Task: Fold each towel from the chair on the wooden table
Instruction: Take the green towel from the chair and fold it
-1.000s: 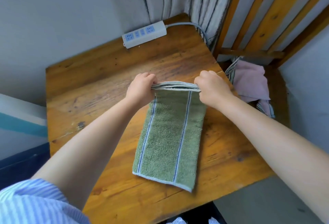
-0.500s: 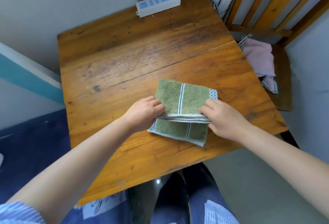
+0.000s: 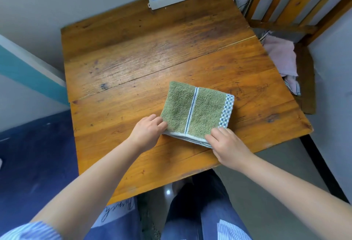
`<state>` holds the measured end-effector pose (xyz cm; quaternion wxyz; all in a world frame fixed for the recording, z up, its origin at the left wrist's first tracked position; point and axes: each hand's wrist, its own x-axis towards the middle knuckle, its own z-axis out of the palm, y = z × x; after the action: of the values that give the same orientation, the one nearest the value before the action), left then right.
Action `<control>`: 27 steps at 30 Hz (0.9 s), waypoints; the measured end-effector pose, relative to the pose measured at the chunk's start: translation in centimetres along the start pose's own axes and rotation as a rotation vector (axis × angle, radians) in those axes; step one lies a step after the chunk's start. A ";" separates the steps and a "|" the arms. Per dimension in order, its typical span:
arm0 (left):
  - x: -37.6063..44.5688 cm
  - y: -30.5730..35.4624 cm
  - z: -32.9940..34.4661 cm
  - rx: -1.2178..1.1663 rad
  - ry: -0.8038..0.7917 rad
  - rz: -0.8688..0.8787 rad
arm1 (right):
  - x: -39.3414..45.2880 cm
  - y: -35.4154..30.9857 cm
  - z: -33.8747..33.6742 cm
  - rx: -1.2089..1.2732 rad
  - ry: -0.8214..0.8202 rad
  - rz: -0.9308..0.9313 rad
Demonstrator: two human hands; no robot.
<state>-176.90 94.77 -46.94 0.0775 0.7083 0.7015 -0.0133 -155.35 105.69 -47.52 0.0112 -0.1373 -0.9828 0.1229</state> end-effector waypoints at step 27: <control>4.1 4.7 5.4 -0.404 -0.097 -0.829 | 4.8 8.9 0.7 -0.033 -0.339 0.592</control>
<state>-171.67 98.10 -52.37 0.2347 0.3376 0.9095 0.0607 -157.66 115.17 -50.41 -0.1904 -0.3943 -0.8902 0.1260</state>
